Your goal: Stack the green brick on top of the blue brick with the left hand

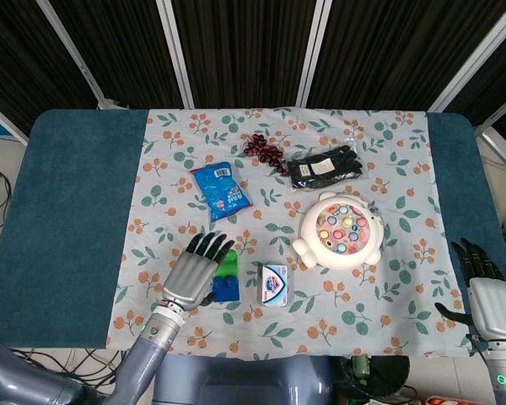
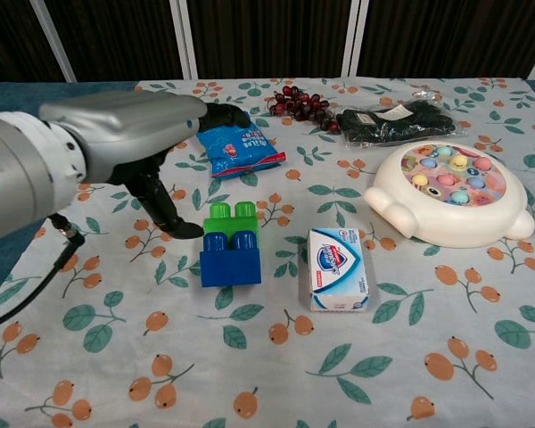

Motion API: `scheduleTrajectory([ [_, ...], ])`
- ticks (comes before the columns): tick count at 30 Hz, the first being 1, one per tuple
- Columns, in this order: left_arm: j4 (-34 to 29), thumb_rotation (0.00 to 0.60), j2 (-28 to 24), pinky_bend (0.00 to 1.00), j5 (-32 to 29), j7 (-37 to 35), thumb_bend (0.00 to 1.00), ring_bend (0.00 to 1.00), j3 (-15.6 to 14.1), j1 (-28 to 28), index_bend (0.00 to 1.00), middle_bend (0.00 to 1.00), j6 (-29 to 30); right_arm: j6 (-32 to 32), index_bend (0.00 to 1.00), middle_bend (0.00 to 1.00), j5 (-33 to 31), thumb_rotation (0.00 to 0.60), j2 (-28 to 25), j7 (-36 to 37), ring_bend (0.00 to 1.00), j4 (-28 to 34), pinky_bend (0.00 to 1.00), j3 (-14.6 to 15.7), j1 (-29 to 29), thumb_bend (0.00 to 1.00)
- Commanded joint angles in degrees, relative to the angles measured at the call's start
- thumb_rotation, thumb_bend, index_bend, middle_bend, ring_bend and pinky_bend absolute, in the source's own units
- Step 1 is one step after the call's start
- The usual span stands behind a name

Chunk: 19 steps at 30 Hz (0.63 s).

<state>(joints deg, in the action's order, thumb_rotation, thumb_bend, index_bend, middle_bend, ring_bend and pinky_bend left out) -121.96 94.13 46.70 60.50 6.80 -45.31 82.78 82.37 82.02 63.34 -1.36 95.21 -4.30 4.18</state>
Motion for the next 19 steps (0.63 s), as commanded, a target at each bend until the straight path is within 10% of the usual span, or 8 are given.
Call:
scheduleTrajectory([
  [1,-2.54,0.6,-6.61,0.06,7.5,-4.31,0.12,0.0,-4.24,3.03,0.05,0.0,0.65,0.11,0.0,0.0,0.18,0.6,0.04,-0.2,0.0,-0.07,0.19,0.03,0.01,0.1],
  [12,11.27,0.6,-22.61,0.01,36.96,-27.65,0.05,0.0,-20.12,16.11,0.0,0.0,6.95,0.94,0.0,0.0,0.48,0.6,0.29,-1.2,0.0,-0.3,0.19,-0.01,-0.21,0.1],
  [19,28.31,0.6,-21.91,0.0,38.16,-41.81,0.05,0.0,-22.5,26.62,0.0,0.0,12.69,1.45,0.0,0.0,0.68,0.6,0.32,-1.51,0.0,-0.41,0.19,-0.05,-0.39,0.1],
])
